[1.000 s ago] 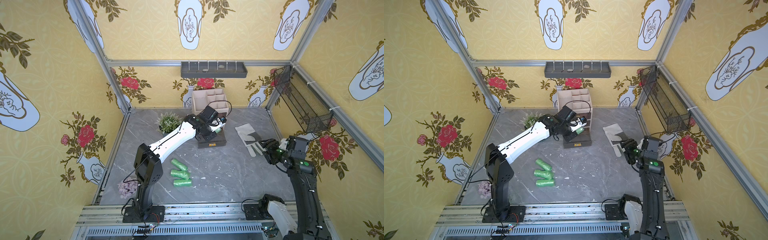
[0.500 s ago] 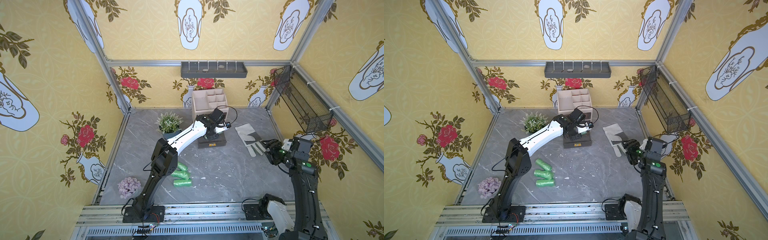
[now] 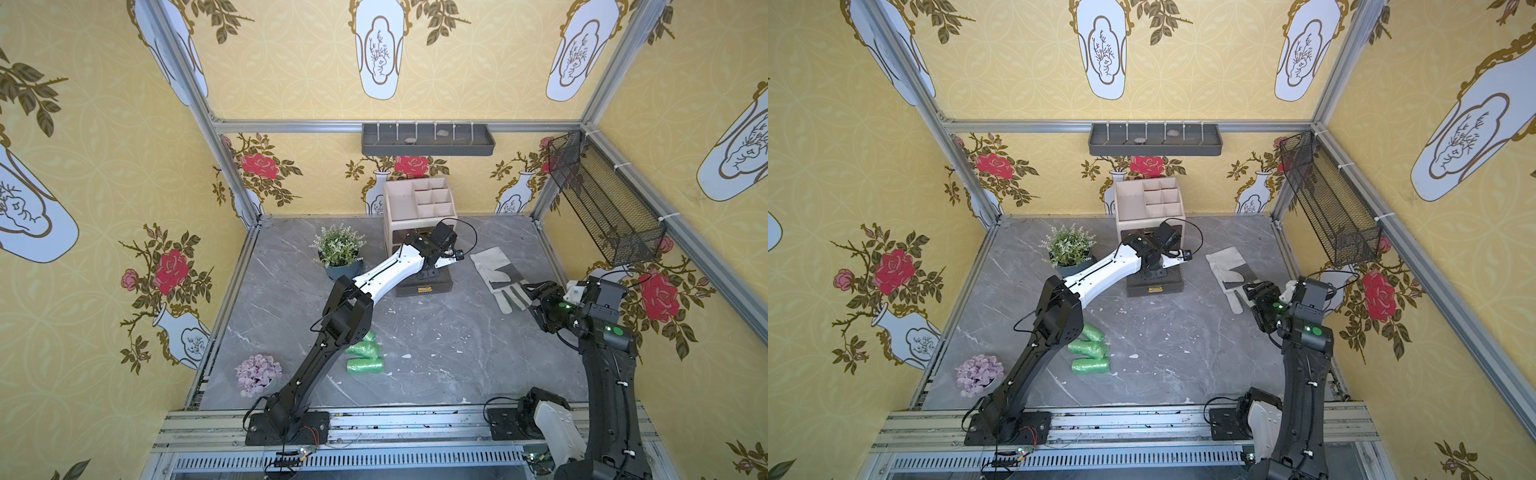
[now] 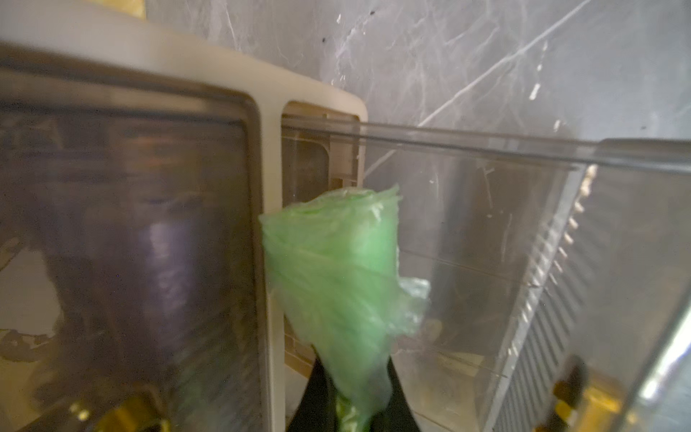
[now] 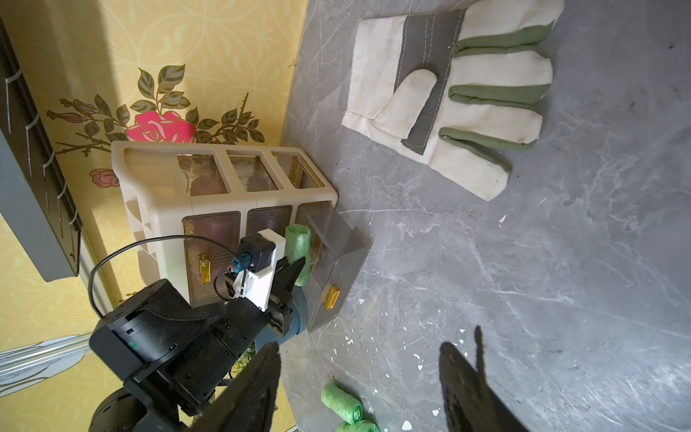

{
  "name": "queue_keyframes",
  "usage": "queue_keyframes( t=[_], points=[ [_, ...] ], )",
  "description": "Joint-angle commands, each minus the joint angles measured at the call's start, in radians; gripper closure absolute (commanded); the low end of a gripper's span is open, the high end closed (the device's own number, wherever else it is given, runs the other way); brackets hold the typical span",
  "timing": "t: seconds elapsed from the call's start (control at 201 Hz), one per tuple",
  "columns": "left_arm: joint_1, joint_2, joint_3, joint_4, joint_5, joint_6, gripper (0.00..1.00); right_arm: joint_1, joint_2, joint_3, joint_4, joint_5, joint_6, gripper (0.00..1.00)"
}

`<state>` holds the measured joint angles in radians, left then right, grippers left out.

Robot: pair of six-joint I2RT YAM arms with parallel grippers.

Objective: Sort the rolls of trash bags by color and place them into the drawer
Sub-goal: Place the roll of trash bags in the drawer.

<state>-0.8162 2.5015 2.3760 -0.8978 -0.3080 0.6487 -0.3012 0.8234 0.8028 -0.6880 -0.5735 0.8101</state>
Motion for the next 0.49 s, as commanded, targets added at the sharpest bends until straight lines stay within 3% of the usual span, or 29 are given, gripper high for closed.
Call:
queue_keyframes(
  t=[0.0,0.324,0.488],
  points=[
    [0.005,0.038,0.027,0.007,-0.045,0.057,0.96,-0.007,0.002,-0.007,-0.002,-0.017,-0.019,0.32],
    [0.005,0.075,0.051,0.069,-0.063,0.112,0.93,-0.021,0.011,-0.031,0.020,-0.035,-0.019,0.32],
    [0.003,0.091,0.066,0.105,-0.066,0.127,0.86,-0.027,0.015,-0.031,0.023,-0.039,-0.026,0.32]
  ],
)
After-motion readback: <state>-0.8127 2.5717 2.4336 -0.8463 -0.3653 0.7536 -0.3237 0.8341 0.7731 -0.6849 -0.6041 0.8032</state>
